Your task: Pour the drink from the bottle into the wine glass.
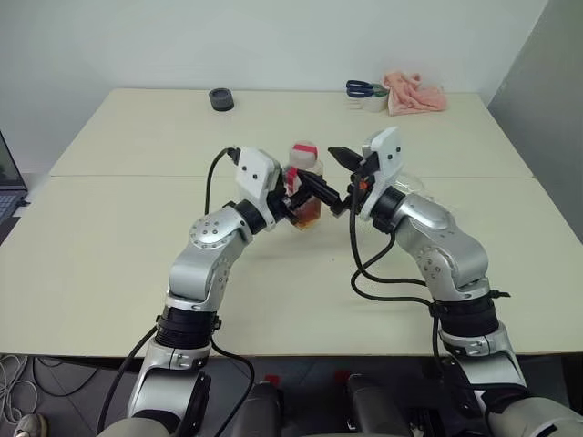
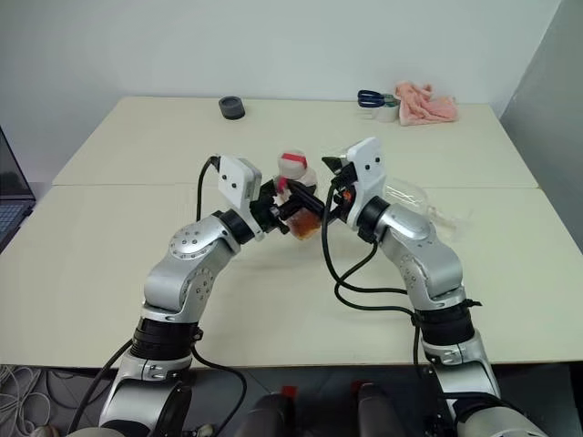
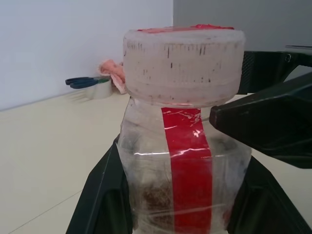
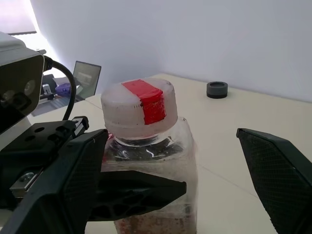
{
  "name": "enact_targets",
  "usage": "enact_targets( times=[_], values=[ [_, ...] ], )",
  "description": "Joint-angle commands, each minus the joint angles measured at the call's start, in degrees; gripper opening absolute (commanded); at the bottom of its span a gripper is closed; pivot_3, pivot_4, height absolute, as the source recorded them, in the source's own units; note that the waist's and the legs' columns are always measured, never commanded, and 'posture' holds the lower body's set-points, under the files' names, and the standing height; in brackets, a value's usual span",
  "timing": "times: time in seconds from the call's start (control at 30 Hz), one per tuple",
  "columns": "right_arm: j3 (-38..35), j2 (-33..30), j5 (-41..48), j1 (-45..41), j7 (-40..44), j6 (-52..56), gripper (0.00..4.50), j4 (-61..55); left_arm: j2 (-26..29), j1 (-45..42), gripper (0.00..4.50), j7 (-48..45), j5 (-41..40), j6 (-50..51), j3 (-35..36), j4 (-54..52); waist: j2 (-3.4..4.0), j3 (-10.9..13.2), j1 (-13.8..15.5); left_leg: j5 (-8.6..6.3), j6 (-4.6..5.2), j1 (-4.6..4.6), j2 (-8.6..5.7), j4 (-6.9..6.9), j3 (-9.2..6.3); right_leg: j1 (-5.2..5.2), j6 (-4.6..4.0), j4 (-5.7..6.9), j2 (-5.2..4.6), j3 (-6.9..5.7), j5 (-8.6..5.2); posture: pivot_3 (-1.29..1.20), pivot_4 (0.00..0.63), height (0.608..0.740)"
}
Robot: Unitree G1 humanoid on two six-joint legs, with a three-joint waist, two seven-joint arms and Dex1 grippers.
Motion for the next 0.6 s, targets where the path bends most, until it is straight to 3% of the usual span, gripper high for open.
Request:
enact_targets(
  times=[0.03,0.6],
  values=[
    [-2.60,1.13,1.83,-1.80,-1.03,-0.07,4.50,-3.31,0.02,0.11,1.80,-1.26,-0.60,-0.60,-0.77,-3.31,0.00,0.00,0.01,0.00,0.00,0.00,0.00,0.00,0.00,0.00,0.00,0.00,0.00,0.00,0.00,0.00,0.150,0.740],
    [-6.61,0.91,8.24,-5.03,1.15,2.58,4.50,-2.88,0.72,1.32,1.80,-2.22,0.28,-1.28,-1.87,-3.10,0.01,0.00,0.05,0.00,0.01,0.00,0.00,0.00,0.00,0.00,0.00,0.00,0.00,0.00,0.00,0.00,0.150,0.740]
  ],
)
